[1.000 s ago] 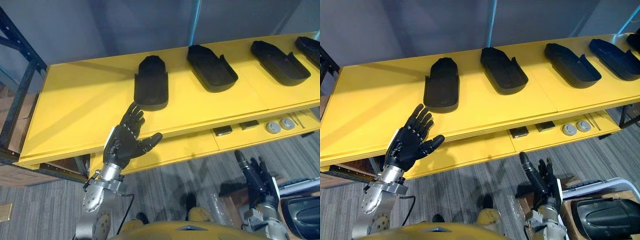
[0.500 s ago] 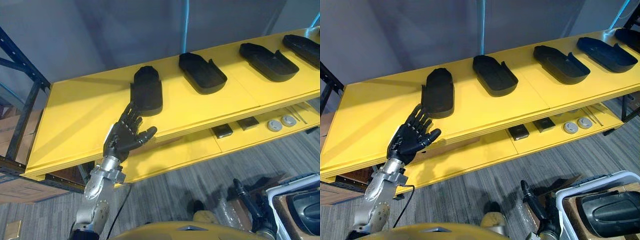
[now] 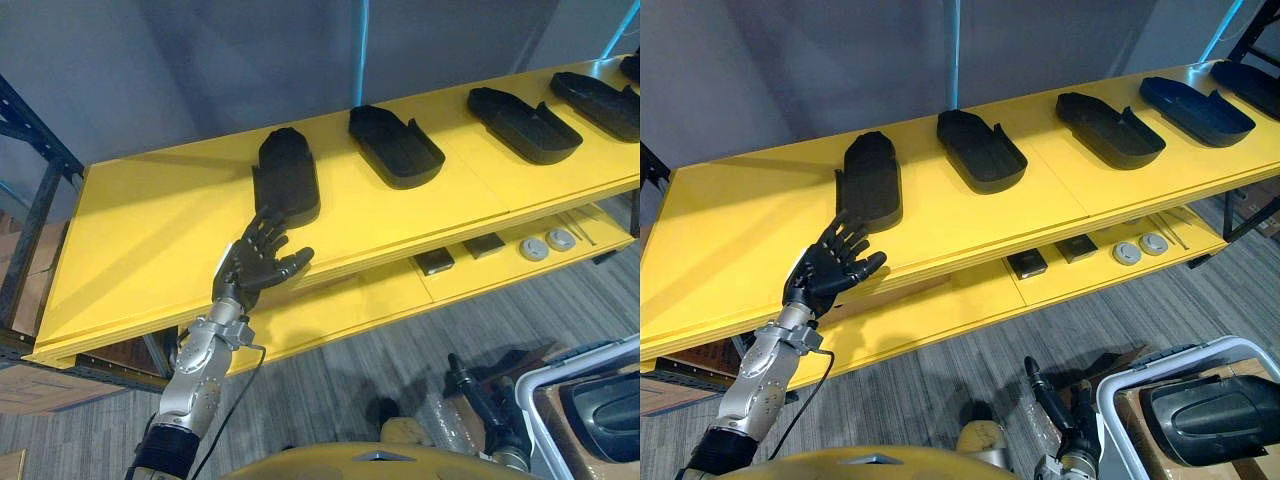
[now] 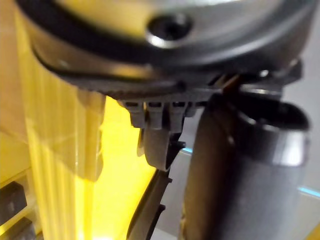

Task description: Walk over and take three plastic housings, then place them on the shelf

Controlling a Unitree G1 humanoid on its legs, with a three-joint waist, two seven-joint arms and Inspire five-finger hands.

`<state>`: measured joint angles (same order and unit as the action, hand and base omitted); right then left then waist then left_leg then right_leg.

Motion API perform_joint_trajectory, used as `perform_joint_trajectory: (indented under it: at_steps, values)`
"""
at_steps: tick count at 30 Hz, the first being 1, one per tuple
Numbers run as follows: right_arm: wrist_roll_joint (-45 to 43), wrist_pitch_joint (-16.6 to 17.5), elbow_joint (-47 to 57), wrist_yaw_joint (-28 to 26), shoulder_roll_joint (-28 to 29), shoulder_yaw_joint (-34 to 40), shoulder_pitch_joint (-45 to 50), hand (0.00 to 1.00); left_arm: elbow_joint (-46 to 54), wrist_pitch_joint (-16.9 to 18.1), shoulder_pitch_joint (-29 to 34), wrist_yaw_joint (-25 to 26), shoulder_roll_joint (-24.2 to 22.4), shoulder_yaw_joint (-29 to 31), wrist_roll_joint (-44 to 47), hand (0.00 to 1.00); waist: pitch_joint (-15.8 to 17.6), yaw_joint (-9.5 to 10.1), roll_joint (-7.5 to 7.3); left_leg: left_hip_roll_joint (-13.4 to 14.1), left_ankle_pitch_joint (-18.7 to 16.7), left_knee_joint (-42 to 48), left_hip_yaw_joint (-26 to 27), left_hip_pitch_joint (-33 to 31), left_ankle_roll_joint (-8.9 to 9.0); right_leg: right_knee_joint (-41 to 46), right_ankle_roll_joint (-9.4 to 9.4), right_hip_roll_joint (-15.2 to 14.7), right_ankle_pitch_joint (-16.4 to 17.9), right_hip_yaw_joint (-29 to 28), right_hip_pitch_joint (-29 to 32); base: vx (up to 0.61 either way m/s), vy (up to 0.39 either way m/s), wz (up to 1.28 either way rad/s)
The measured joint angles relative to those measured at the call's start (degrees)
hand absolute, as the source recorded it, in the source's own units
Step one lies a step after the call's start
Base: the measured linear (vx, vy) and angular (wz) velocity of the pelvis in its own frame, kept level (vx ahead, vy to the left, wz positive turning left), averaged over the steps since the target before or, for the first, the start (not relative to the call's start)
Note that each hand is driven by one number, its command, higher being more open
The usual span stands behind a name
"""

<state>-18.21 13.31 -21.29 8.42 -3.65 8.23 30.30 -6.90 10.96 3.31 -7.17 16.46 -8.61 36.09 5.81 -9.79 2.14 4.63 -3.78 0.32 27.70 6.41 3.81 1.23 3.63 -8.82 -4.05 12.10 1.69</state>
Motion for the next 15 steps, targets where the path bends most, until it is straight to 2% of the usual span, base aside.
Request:
perform_joint_trajectory:
  at_steps: [4, 8, 10, 12, 14, 15]
  values:
    - [0.0, 0.5, -0.5, 0.0, 0.0, -0.6, 0.0, 1.00, -0.5, 0.3, -0.8, 1.4, 0.0, 0.0, 0.0, 1.00, 0.3, -0.18, -0.56, 0.1, 0.0, 0.5, 0.0, 0.0, 0.01, 0.2, 0.00, 0.0, 0.0, 0.0, 0.0, -0.05, 0.000, -0.01]
    - [2.2, 2.8, 1.0, 0.0, 0.0, -0.9, 0.2, 1.00, -0.2, 0.5, -0.7, 2.1, 0.0, 0.1, -0.3, 1.00, 0.5, -0.38, -0.86, 0.3, -0.4, 0.1, 0.2, 0.0, -0.22, 0.2, 0.38, -0.1, 0.2, -0.5, 0.0, -0.05, 0.004, -0.04]
    - [2.5, 3.5, 7.5, -0.2, 0.0, -0.9, 2.0, 1.00, 1.9, 0.5, 0.7, 2.0, 0.0, 0.2, -0.3, 1.00, 0.5, -0.37, -0.73, 0.2, -0.4, -0.5, 0.4, 0.1, -0.28, -0.3, 0.69, 0.0, 0.1, -0.8, 0.0, -0.02, -0.002, -0.07]
    - [4.7, 5.6, 16.2, -0.3, 0.0, 0.0, 3.9, 1.00, 6.6, 0.6, 4.3, 1.4, -0.2, 0.8, -0.2, 1.00, 0.5, -0.42, -0.76, 0.2, -0.3, -0.4, 0.8, 0.2, -0.09, -0.4, 0.82, 0.1, -0.3, -1.3, 0.1, 0.02, 0.000, -0.10]
    - [6.6, 10.7, 27.1, -0.9, 0.0, 4.4, 4.4, 1.00, 13.0, 1.4, 9.0, -2.0, -0.4, 1.8, 0.1, 1.00, 0.7, 0.11, -1.03, 0.3, -0.3, 0.0, 1.2, 0.5, -0.09, -0.4, 1.23, 0.2, -0.7, -1.6, 0.0, 0.04, 0.001, -0.08]
    - [6.6, 12.0, 29.5, -1.2, -0.1, 6.1, 4.0, 1.00, 14.5, 1.6, 9.9, -3.1, -0.4, 2.3, 0.2, 1.00, 0.8, 0.37, -1.19, 0.3, -0.4, 0.4, 1.4, 0.7, -0.17, -0.4, 1.24, 0.2, -0.7, -1.8, -0.2, 0.02, 0.008, -0.09]
